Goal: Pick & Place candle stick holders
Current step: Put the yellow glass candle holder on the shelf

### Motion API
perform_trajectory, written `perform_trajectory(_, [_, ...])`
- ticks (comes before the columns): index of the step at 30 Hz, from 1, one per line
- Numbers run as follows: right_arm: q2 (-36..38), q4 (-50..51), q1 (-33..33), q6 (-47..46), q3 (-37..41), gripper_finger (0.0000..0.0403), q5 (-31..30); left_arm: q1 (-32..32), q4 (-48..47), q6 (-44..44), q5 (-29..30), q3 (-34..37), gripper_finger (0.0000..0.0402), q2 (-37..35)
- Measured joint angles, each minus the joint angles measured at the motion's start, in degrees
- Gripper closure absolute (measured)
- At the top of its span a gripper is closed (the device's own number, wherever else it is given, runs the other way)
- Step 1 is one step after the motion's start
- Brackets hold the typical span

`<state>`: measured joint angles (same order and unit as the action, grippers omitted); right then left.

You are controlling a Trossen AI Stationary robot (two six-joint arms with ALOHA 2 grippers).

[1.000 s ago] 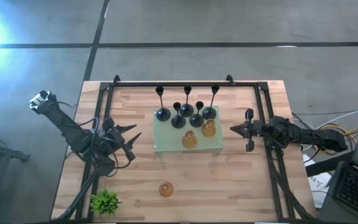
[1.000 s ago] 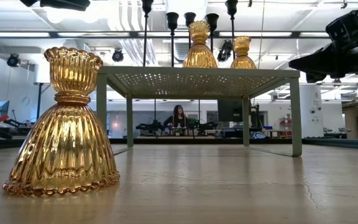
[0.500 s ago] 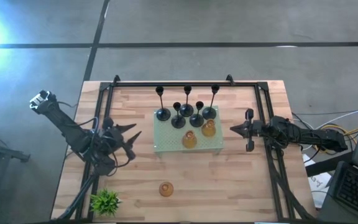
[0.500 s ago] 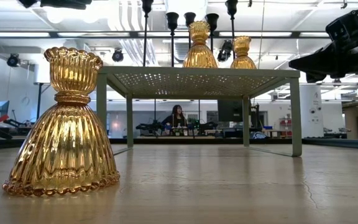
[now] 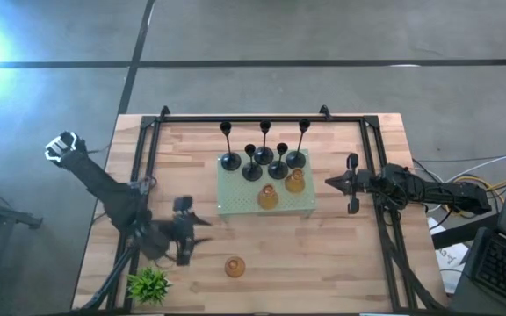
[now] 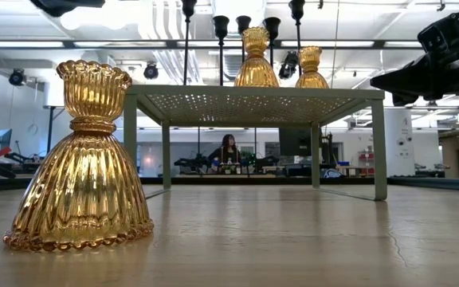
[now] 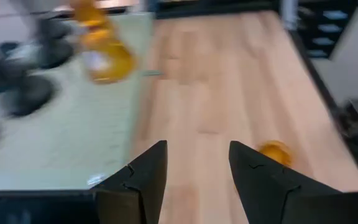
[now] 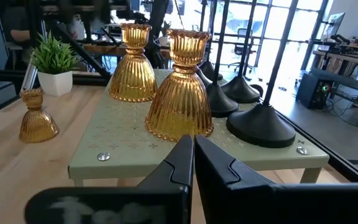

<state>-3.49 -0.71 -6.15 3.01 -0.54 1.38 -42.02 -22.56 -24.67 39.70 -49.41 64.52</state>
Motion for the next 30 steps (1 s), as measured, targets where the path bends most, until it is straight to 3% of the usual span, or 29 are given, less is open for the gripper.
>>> perform_trajectory(4, [0.0,0.0,0.02,0.0,0.0,0.0394,0.01,-1.31,3.68,2.22,-2.77,0.0,0.0225,5.05])
perform_trajectory(21, [-0.02,0.01,0.01,0.0,0.0,0.0394,0.01,-5.29,9.64,-4.19,-3.8,0.41,0.0225,19.9])
perform_trajectory(30, [-0.02,0.01,0.02,0.0,0.0,0.0394,0.01,-3.98,41.65,1.01,-5.47,14.24,0.0225,20.24])
